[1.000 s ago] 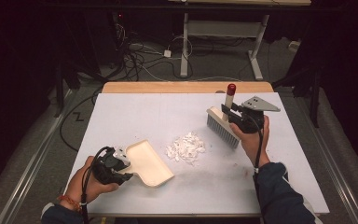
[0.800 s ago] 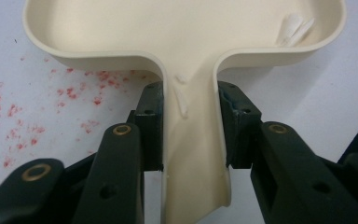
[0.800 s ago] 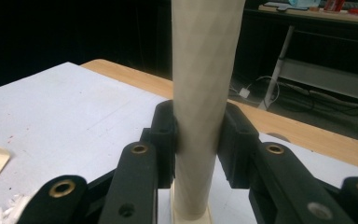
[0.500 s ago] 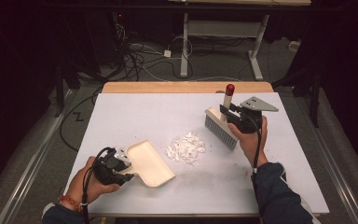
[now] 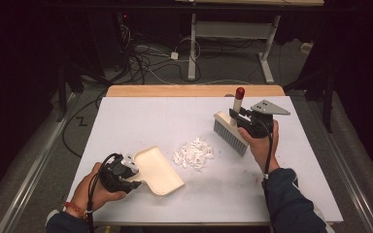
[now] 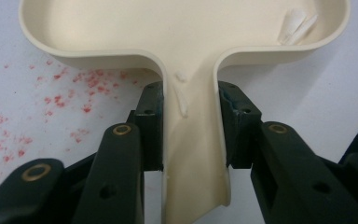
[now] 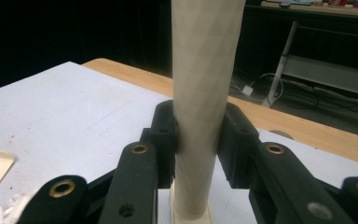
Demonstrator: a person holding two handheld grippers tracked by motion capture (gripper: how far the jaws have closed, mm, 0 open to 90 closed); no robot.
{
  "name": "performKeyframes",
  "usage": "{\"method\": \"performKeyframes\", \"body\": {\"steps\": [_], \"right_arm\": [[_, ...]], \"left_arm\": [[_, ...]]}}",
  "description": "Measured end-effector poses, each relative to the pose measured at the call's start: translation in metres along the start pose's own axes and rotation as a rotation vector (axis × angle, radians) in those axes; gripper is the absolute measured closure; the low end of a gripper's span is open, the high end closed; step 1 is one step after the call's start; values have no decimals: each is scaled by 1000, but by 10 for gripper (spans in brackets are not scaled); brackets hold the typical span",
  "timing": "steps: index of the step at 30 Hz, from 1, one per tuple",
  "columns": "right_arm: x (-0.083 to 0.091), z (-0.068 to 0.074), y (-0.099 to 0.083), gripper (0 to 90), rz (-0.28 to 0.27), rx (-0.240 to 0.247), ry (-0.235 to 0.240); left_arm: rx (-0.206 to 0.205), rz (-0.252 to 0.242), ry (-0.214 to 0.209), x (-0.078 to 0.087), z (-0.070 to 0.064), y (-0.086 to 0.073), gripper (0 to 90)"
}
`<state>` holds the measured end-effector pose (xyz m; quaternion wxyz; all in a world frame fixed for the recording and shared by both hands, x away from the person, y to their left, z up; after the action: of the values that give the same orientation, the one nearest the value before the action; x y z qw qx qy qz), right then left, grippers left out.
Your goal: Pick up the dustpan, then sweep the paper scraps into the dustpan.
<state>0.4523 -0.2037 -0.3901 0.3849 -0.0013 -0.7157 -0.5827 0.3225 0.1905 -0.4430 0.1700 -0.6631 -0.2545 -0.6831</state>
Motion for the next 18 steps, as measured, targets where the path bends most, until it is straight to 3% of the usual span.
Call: {"method": "performKeyframes", "body": {"steps": [9,18], "right_arm": [[-1,0,1,709,-16,11,6],[-8,10,15,708,-19,28,-7]], "left_arm": [[2,4,2,-1,-1,0,626],[-5,8,-10,-1,-1,2,626]]}}
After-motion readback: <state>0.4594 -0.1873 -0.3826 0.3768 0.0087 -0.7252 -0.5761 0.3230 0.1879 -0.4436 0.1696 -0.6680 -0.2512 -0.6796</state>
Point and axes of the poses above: each handheld gripper's, and its own axes: x roughly backward along the jaws, y roughly out of its top, z roughly to its left, the point moved 2 cm from there along -x, roughly forward along the jaws, and after that the axes turned 15 degrees about z, right-handed, at the moved point
